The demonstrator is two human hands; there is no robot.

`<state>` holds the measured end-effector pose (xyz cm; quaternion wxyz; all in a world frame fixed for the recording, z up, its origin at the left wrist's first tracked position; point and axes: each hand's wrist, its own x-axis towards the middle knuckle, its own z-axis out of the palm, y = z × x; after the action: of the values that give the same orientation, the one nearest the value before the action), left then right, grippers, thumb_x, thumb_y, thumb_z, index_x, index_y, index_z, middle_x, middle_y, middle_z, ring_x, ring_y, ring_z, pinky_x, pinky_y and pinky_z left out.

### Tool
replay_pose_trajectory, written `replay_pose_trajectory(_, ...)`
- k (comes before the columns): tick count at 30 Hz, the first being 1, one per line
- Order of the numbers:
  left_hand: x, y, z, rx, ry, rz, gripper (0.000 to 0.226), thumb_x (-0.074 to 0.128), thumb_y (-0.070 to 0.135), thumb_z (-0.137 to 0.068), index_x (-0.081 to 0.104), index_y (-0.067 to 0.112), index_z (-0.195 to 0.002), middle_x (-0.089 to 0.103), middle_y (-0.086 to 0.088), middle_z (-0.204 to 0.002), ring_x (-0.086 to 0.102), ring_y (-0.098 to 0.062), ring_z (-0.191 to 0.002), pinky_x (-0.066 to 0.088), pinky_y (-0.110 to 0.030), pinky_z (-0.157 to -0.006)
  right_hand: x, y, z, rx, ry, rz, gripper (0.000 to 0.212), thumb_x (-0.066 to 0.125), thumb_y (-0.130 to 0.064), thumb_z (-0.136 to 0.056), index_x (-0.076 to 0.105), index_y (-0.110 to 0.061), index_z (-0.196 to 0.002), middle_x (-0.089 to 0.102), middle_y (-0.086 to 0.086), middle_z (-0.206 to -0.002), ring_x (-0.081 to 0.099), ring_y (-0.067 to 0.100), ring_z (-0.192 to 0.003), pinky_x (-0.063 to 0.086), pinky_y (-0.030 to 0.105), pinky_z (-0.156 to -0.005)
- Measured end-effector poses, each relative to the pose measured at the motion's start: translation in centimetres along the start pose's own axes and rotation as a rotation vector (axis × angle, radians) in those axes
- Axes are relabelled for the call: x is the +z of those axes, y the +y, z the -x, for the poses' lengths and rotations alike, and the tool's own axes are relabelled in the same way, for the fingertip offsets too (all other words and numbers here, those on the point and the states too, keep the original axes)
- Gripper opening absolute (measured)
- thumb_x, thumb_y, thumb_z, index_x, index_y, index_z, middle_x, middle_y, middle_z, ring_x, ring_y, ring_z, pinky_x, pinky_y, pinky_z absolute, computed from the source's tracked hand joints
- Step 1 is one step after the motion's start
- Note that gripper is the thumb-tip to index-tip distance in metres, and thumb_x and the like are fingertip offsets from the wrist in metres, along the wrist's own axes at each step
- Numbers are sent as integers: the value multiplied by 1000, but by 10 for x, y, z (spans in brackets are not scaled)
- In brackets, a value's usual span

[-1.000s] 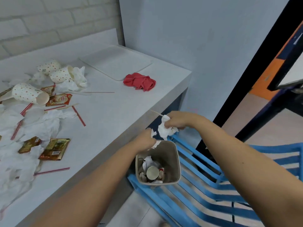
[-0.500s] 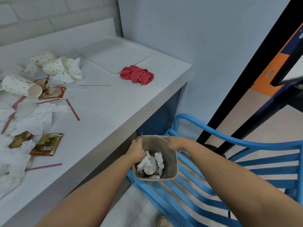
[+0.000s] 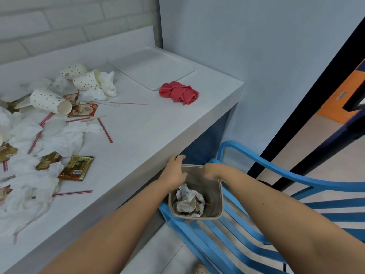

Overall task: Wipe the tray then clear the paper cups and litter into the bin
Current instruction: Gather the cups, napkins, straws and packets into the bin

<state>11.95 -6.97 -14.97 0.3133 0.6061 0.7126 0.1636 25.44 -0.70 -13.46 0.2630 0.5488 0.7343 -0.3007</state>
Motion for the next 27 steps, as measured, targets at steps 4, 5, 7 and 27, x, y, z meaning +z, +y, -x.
replay_pose_trajectory(4, -13, 10, 8, 116, 158, 36, 41, 50, 9, -92, 44, 12, -133, 50, -4, -124, 53, -18, -109, 41, -22, -91, -18, -14, 3, -53, -43, 6, 39, 38, 0, -89, 53, -1, -124, 63, 14, -99, 65, 29, -79, 53, 30, -62)
replay_pose_trajectory(5, -18, 13, 12, 156, 220, 59, 35, 49, 9, -92, 49, 12, -128, 54, -1, -114, 55, -16, -100, 42, -20, -85, -24, -20, 6, -69, -44, -28, 39, 37, -4, -91, 50, -5, -127, 64, 15, -104, 66, 28, -83, 55, 33, -66)
replay_pose_trajectory(7, -29, 19, 19, 241, 335, 91, 26, 47, 9, -93, 55, 11, -117, 56, 2, -97, 54, -13, -83, 43, -21, -77, -39, -36, 16, -126, -34, -59, 32, 40, -13, -94, 53, -7, -123, 65, 13, -98, 63, 22, -75, 51, 28, -58)
replay_pose_trajectory(27, -163, -84, 119, 61, 689, -96, 5, 53, 8, -87, 54, 10, -92, 47, 3, -92, 47, -15, -78, 37, -25, -69, -47, -222, 55, -756, 319, -41, 17, 58, -12, -87, 67, -2, -98, 52, -6, -74, 50, 14, -78, 34, 13, -56)
